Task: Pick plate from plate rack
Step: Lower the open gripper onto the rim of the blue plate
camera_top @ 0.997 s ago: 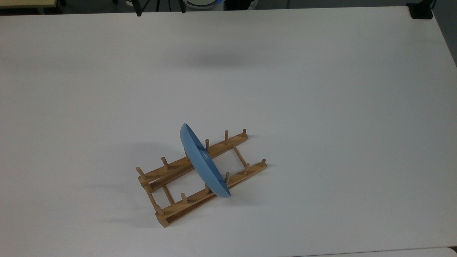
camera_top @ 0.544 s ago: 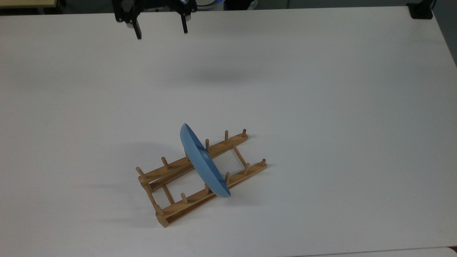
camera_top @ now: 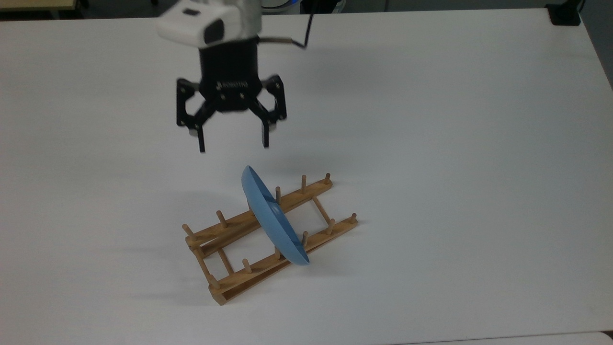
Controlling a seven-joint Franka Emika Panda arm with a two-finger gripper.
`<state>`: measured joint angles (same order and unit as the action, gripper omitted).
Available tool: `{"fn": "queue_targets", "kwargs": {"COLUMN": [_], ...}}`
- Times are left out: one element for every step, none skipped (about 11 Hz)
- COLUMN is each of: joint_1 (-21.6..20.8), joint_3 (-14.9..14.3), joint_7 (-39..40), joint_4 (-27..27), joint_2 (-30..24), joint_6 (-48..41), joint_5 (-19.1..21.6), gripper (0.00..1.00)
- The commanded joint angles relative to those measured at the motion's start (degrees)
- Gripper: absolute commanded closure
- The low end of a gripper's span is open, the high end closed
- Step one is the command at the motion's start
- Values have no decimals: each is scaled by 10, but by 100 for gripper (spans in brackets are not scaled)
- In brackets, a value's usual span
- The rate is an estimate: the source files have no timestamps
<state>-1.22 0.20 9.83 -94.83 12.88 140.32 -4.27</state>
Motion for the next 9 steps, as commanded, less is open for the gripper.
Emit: {"fn": "queue_targets", "kwargs": {"joint_1": [-19, -25, -30, -30, -30, -33, -34, -34, -34], "joint_3": [-4, -4, -4, -4, -4, -4, -4, -4, -4], "joint_7": [-102, -128, -146, -164, -171, -175, -176, -176, -176], "joint_4": [15, 14, 14, 14, 14, 14, 14, 14, 14], "joint_2": [42, 51, 61, 66, 68, 72, 72, 72, 72], "joint_6": [62, 69, 72, 77, 80, 80, 80, 80, 80], "joint_5": [-97, -121, -142, -152, -152, -152, -152, -152, -152], "gripper": [0, 2, 10, 26, 44, 57, 68, 83, 96]}}
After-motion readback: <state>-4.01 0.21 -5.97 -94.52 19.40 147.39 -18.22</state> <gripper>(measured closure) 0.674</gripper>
